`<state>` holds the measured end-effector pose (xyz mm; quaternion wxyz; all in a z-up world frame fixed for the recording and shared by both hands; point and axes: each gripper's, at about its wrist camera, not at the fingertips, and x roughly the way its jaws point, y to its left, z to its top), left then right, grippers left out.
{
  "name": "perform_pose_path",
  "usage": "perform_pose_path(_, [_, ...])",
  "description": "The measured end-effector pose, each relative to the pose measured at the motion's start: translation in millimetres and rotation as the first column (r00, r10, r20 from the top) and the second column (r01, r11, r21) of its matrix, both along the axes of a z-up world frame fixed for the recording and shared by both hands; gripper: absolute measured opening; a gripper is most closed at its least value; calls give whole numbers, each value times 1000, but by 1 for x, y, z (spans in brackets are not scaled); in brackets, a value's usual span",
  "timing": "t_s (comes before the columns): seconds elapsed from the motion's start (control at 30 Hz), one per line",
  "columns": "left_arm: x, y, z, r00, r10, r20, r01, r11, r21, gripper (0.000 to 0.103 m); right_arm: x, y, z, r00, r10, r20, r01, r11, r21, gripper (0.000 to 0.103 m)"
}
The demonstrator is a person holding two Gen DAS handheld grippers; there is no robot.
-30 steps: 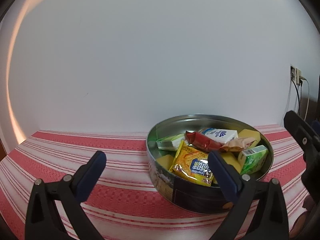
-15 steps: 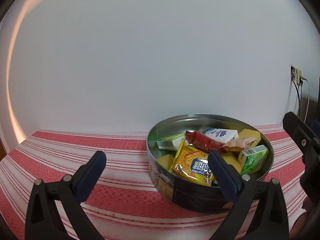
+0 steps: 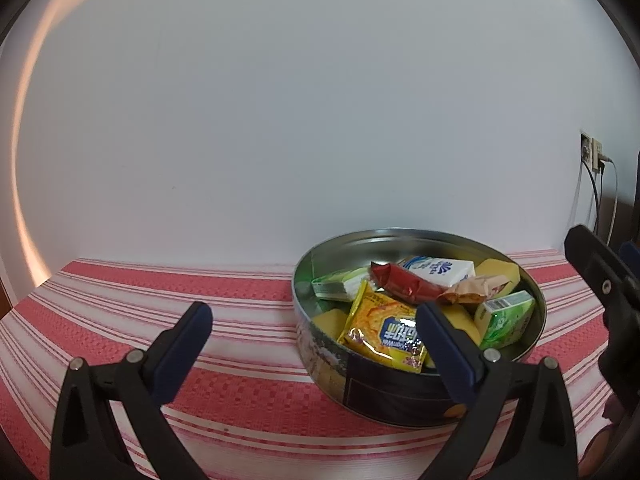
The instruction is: Organize objects
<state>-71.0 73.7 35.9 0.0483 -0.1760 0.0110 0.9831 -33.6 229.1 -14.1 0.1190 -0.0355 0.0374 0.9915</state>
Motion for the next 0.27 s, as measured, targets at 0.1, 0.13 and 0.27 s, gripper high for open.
perform_pose_path(0.1, [0,-1,0,1000,1,2,-1,1000,-3,103,-1,1,0,1000,4,1,-4,1000,0,97])
perform_pose_path(0.13, [0,-2,0,1000,0,3,0,1000,-1,103,-1,1,-1,1000,4,2,-4,1000,0,97])
perform_pose_path(0.27, [0,-4,0,1000,12,11,-12,1000,5,103,-1,1,-1,1000,5,2,-5,1000,-1,96])
